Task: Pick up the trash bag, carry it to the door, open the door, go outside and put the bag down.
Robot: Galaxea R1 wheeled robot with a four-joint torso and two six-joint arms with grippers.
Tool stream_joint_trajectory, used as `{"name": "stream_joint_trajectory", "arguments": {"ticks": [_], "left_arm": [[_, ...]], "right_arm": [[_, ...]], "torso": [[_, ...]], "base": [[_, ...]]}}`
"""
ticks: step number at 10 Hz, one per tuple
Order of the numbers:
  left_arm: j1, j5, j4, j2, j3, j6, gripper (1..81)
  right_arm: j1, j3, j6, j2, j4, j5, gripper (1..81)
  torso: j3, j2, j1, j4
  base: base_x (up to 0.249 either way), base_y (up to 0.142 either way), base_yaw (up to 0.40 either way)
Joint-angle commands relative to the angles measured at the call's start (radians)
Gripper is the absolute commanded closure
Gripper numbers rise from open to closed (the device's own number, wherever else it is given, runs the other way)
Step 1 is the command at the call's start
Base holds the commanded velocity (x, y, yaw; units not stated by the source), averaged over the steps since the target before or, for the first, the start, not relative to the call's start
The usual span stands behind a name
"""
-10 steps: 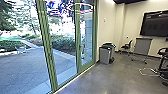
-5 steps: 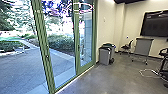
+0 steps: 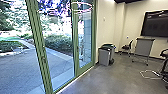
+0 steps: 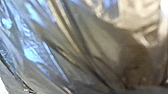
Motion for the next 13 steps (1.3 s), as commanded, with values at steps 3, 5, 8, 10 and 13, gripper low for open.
{"name": "stream_joint_trajectory", "arguments": {"ticks": [3, 5, 8, 10, 13], "left_arm": [[-0.075, 0.045, 0.008, -0.002, 0.001, -0.002, 81.1], [-0.075, 0.045, 0.008, 0.000, 0.001, -0.002, 81.1], [-0.075, 0.045, 0.008, 0.002, 0.001, -0.002, 81.1], [-0.075, 0.045, 0.008, 0.002, 0.001, -0.002, 81.1], [-0.075, 0.043, 0.008, 0.000, 0.001, -0.002, 81.1]], "right_arm": [[0.056, 0.004, -0.004, 0.006, -0.009, -0.063, 1.0], [0.056, 0.004, -0.004, 0.006, -0.010, -0.063, 1.0], [0.056, 0.000, -0.004, 0.008, -0.010, -0.063, 1.0], [0.056, -0.002, -0.004, 0.008, -0.010, -0.063, 1.0], [0.056, -0.002, -0.004, 0.008, -0.010, -0.063, 1.0]], "torso": [[0.000, 0.000, 0.000, 0.000], [0.000, 0.000, 0.000, 0.000], [0.000, 0.000, 0.000, 0.000], [0.000, 0.000, 0.000, 0.000], [0.000, 0.000, 0.000, 0.000]], "base": [[0.146, -0.067, 0.000], [0.151, -0.068, 0.000], [0.151, -0.068, 0.000], [0.154, -0.072, 0.000], [0.155, -0.073, 0.000]]}}
